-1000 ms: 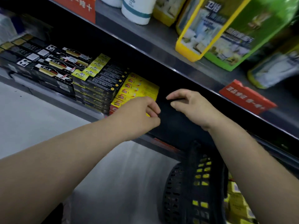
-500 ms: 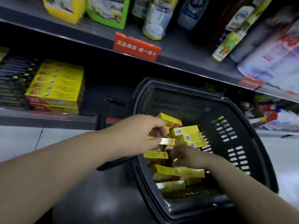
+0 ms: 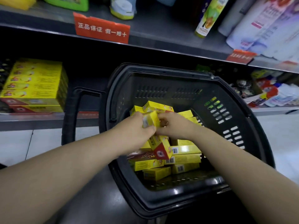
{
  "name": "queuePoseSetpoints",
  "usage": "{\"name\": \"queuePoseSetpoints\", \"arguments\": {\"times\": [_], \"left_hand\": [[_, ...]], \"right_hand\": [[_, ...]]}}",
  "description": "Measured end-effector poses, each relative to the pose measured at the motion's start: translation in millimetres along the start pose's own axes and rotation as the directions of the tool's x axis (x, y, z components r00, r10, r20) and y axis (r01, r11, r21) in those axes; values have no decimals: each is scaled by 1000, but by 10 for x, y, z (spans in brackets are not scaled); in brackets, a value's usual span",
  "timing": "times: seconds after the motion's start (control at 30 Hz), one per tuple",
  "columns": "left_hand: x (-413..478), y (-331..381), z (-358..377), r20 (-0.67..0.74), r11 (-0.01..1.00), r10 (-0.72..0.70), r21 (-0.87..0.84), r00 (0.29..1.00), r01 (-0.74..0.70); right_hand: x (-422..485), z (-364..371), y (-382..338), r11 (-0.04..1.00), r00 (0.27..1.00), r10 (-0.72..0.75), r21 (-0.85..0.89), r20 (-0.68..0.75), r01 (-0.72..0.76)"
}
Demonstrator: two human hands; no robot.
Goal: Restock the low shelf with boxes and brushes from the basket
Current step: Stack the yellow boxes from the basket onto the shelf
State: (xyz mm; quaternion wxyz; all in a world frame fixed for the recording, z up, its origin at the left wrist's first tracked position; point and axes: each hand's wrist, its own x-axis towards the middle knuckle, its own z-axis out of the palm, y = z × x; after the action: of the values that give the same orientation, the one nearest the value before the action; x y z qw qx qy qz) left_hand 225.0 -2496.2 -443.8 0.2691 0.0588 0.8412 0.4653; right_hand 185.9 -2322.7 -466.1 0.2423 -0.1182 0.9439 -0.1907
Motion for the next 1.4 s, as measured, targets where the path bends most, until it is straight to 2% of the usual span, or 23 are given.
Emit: {"name": "queuePoseSetpoints", "arguments": {"times": [0.07,0.13,0.23,0.3,0.37,0.43,0.47,0.5,0.53,0.6,0.73,0.83,1.0,1.1,1.3,1.4], "left_hand": [[21,3,54,1,988,-54,-144,999,53],[43,-15,105,2,966,-66,-250,998,65],[117,-74,96,-89,919,-82,-393,993,41],[159,-108,46,-76,848,-107,-528,991,51],[161,-124,-4,-39,776,-119,-627,992,69],[146,-137,-40,-5,743,-106,-665,994,76],[142,-142,-46,13,738,-88,-670,996,74],[141,-146,-52,32,731,-72,-678,997,74],[150,-151,-59,45,718,-63,-691,997,76],[169,-147,-80,57,699,-47,-711,997,73],[188,-131,-143,78,678,-35,-731,996,81],[199,-154,-177,104,660,-37,-744,994,103],[209,-144,-168,106,623,-60,-773,993,120],[203,-122,-165,90,615,-64,-781,994,110],[166,-78,-172,100,623,-109,-769,989,147],[160,-84,-197,92,637,-146,-753,985,164]], "right_hand": [[-112,-83,-145,971,992,48,240,-114,-19],[-186,-78,-252,912,981,113,409,-158,-39],[-184,-92,-299,804,982,120,595,-149,-8],[-138,-129,-227,750,987,110,662,-118,-5],[-60,-99,-93,825,995,75,564,-69,-23],[41,16,63,977,996,42,207,79,-58],[89,106,118,998,976,69,-13,207,-68],[127,215,165,980,934,123,-191,335,-60],[151,342,186,953,880,180,-299,439,-45],[171,632,168,926,812,198,-376,549,28],[201,1109,102,833,815,66,-481,576,273],[256,1157,98,807,819,52,-507,572,303],[263,1188,184,897,770,80,-383,633,222],[295,1199,195,941,790,67,-302,609,152],[272,1022,112,938,809,80,-318,583,136],[259,579,16,982,879,139,-179,457,-62]]}}
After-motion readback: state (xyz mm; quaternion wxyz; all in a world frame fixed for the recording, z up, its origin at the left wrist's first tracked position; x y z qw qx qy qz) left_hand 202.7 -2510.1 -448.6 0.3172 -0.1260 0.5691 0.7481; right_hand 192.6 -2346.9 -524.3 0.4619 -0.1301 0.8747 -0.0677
